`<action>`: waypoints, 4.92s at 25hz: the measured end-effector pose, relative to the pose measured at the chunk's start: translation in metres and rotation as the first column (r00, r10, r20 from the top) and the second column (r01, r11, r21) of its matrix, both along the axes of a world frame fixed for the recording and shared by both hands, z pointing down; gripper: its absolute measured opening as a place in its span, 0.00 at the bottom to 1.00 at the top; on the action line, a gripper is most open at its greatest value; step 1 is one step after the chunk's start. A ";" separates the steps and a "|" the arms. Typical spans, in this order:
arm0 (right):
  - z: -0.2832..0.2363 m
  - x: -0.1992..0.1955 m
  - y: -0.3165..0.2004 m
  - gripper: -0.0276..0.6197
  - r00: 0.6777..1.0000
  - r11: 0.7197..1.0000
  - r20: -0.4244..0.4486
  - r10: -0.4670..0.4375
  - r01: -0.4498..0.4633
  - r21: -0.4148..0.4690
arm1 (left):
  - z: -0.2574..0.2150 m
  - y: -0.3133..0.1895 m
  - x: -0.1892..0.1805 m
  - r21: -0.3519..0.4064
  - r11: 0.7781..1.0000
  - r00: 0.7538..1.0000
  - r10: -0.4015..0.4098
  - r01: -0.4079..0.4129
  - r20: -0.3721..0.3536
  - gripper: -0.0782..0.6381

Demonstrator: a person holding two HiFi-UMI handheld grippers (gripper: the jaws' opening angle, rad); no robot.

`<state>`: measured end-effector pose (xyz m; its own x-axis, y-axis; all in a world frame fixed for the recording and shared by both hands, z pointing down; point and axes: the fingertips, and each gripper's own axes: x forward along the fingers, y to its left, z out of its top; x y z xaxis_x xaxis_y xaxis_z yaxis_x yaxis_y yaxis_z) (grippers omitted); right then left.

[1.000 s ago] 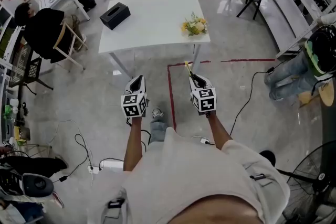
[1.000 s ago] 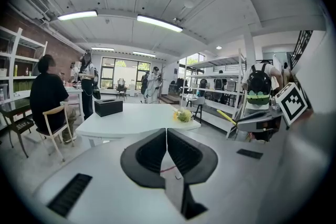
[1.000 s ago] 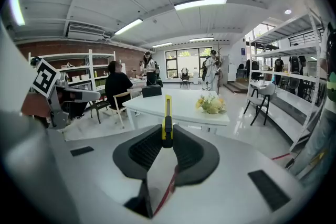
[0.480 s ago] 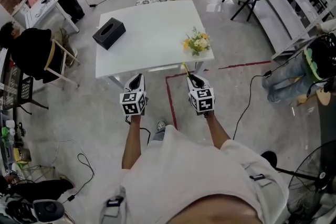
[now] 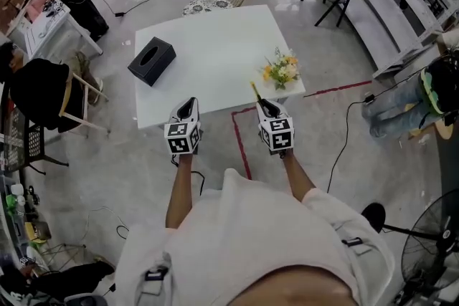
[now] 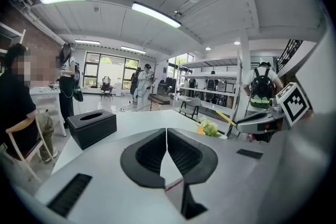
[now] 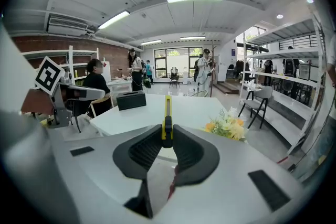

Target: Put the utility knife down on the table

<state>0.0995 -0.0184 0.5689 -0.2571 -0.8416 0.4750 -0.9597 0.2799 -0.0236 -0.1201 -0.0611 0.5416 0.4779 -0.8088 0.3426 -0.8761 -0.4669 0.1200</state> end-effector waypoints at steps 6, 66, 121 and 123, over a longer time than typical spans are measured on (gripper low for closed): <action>0.004 -0.010 -0.019 0.17 1.000 1.000 -0.012 0.003 -0.003 -0.017 | 0.001 -0.026 -0.009 -0.003 1.000 1.000 0.012 -0.012 -0.004 0.14; 0.052 -0.034 -0.330 0.17 0.981 0.972 0.103 -0.165 0.179 -0.152 | 0.047 -0.279 -0.020 -0.153 0.977 0.987 -0.137 0.149 0.081 0.14; 0.143 -0.113 -0.382 0.17 0.967 0.903 -0.054 -0.249 0.212 -0.374 | 0.092 -0.259 -0.047 -0.265 0.959 0.995 -0.099 0.100 0.015 0.14; 0.145 -0.116 -0.386 0.17 0.965 0.900 -0.061 -0.257 0.215 -0.378 | 0.091 -0.259 -0.048 -0.263 0.959 0.995 -0.104 0.104 0.015 0.14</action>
